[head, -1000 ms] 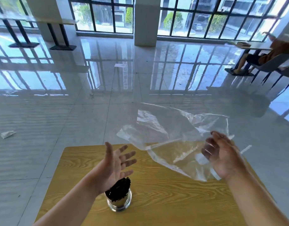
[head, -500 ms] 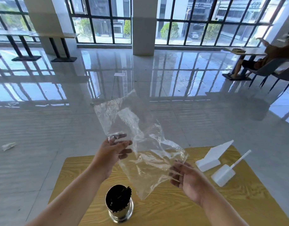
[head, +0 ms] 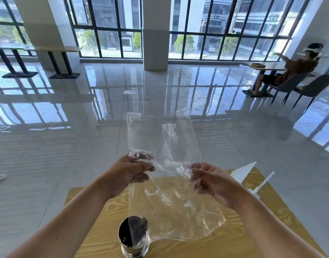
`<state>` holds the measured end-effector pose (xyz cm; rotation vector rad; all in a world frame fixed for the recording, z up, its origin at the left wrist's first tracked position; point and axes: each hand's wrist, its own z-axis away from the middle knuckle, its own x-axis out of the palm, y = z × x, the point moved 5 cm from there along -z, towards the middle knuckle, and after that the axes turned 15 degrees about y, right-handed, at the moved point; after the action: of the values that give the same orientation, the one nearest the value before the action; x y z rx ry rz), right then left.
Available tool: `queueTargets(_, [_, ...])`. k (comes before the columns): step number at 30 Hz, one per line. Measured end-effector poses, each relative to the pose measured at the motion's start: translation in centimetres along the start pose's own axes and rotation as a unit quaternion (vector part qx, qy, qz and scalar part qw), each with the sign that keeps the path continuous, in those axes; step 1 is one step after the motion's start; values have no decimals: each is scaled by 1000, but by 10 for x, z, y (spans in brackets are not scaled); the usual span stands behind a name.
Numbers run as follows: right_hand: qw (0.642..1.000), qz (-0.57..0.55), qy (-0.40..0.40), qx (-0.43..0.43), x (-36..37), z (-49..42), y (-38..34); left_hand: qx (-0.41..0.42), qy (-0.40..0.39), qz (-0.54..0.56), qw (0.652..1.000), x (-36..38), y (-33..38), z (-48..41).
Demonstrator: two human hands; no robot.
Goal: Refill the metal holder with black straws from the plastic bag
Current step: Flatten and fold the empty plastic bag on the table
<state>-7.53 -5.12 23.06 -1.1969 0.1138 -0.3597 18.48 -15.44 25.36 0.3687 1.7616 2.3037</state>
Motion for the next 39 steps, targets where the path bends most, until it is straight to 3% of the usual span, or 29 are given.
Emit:
queueTargets(5, [994,-21,96,-51,3,1,-15,19,62,-41,997,-10,2,0])
queueTargets(10, [988,-14,136,-76,5,7,-20,3,72,-57,996,-23,-4,3])
queueTargets(13, [990,11,113,-90,9,9,-23,13,84,-51,995,-37,-5,1])
queueTargets(16, [991,29,84,-97,11,10,-28,-13,69,25,997,-49,-9,4])
queueTargets(20, [995,-54,73,-46,19,20,-22,-21,49,93,994,-56,-8,9])
queueTargets(25, [988,16,113,-103,19,29,-29,31,31,58,997,-58,3,19])
queueTargets(29, [992,-4,85,-98,24,47,-29,-17,11,69,997,-64,6,21])
queueTargets(33, [997,-37,72,-20,20,61,-19,-8,-47,-12,999,-64,5,16])
queueTargets(36, [985,139,84,-61,8,70,-16,44,-52,-145,987,-56,5,13])
queueTargets(39, [978,190,78,-41,-2,78,-6,73,-107,-194,972,-42,-1,9])
